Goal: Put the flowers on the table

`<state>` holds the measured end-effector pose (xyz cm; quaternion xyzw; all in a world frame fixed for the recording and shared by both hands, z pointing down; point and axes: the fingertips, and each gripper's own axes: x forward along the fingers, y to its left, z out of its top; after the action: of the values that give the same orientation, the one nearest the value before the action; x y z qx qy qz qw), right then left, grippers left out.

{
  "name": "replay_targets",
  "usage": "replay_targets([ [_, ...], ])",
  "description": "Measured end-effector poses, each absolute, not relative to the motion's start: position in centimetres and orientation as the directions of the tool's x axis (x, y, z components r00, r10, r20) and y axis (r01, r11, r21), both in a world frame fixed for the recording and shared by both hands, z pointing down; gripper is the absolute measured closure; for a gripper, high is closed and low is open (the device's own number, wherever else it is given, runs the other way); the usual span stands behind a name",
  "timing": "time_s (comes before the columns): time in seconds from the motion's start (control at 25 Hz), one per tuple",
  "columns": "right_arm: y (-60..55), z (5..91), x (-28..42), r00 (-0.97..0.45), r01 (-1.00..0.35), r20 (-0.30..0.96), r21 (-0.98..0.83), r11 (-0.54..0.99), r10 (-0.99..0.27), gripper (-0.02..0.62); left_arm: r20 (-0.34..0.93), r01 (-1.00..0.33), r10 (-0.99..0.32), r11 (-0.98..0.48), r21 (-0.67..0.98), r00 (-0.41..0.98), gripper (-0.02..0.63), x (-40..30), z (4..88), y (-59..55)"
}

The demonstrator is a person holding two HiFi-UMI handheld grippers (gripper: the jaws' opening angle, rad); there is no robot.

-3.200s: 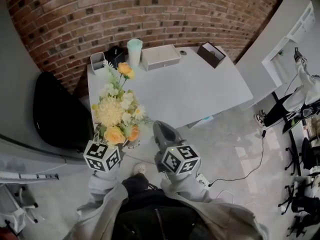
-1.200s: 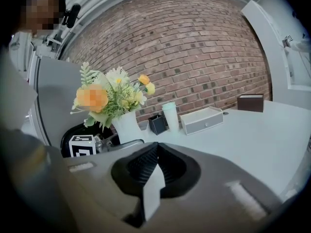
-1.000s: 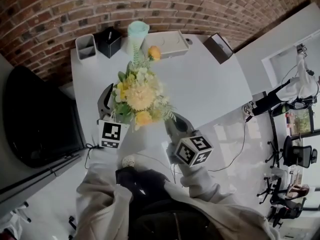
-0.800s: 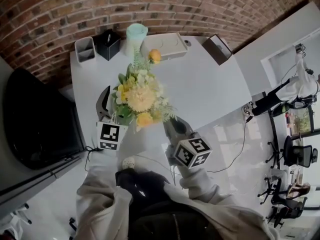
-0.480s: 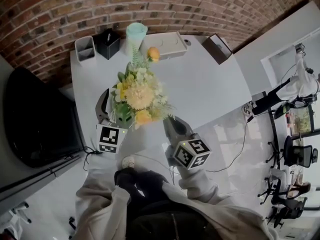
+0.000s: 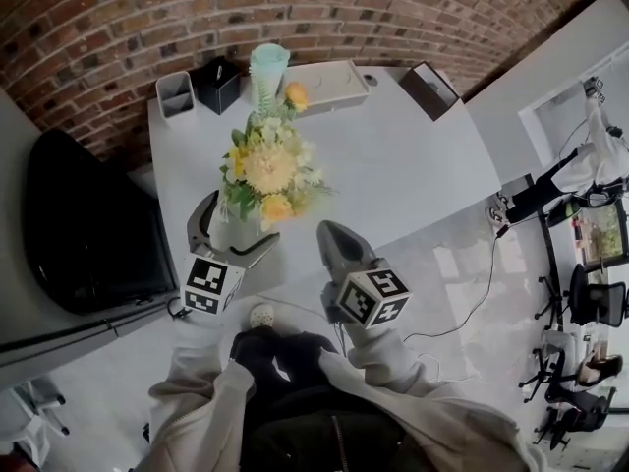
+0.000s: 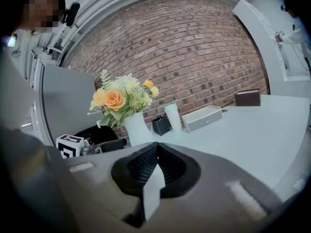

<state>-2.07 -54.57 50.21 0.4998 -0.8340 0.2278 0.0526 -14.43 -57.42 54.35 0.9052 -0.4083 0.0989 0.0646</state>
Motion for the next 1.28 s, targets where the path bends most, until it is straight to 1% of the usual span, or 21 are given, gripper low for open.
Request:
replay_targets([
  [0.2, -53.4, 49.1, -2.5, -0.508, -0.845, 0.281, -0.346, 0.408, -0.814, 0.597, 0.163, -0.765, -0.748, -0.621, 0.169, 0.643, 0.034, -14.9, 52.0, -55.0],
  [0.48, -51.5, 47.2, -2.8, -0.517, -0.827, 0.219, -0.377, 0.417, -0.828, 0.596, 0.123, -0.757, -0.756, -0.603, 0.251, 0.643, 0.037, -14.5, 49.0, -51.0],
  [0.52, -51.3, 46.9, -2.8, -0.517, -0.824, 0.209, -0.384, 0.416, -0.83, 0.597, 0.117, -0.758, -0.759, -0.601, 0.252, 0.641, 0.056, -14.5, 48.5, -50.5],
  [0.56, -51.1, 46.7, -2.9, -0.516, -0.821, 0.198, -0.392, 0.416, -0.833, 0.596, 0.112, -0.761, -0.763, -0.599, 0.248, 0.637, 0.101, -14.4, 47.9, -50.0],
  [0.76, -50.2, 45.5, -3.0, -0.51, -0.808, 0.146, -0.421, 0.413, -0.848, 0.597, 0.077, -0.769, -0.775, -0.601, 0.219, 0.627, 0.239, -14.2, 45.4, -48.1],
  [0.84, -49.9, 44.9, -3.2, -0.509, -0.8, 0.126, -0.435, 0.414, -0.851, 0.597, 0.06, -0.76, -0.772, -0.606, 0.235, 0.633, 0.347, -14.3, 44.7, -47.6],
  [0.96, -49.2, 44.1, -3.8, -0.514, -0.793, 0.103, -0.436, 0.426, -0.851, 0.597, 0.034, -0.748, -0.772, -0.603, 0.277, 0.635, 0.478, -14.8, 44.0, -47.1],
  [1.0, -49.0, 43.9, -4.0, -0.518, -0.791, 0.097, -0.433, 0.432, -0.85, 0.597, 0.027, -0.748, -0.775, -0.6, 0.285, 0.632, 0.509, -14.9, 43.8, -47.0],
  [1.12, -48.6, 43.4, -4.4, -0.526, -0.787, 0.081, -0.424, 0.448, -0.847, 0.597, 0.027, -0.765, -0.791, -0.581, 0.276, 0.611, 0.592, -15.2, 43.2, -47.0],
  [1.16, -48.4, 43.2, -4.5, -0.528, -0.787, 0.078, -0.42, 0.452, -0.846, 0.596, 0.031, -0.771, -0.794, -0.578, 0.267, 0.607, 0.603, -15.1, 43.1, -47.0],
  [1.28, -47.9, 42.7, -5.0, -0.536, -0.788, 0.071, -0.399, 0.468, -0.841, 0.597, 0.035, -0.772, -0.793, -0.581, 0.259, 0.609, 0.603, -14.8, 42.6, -46.8],
])
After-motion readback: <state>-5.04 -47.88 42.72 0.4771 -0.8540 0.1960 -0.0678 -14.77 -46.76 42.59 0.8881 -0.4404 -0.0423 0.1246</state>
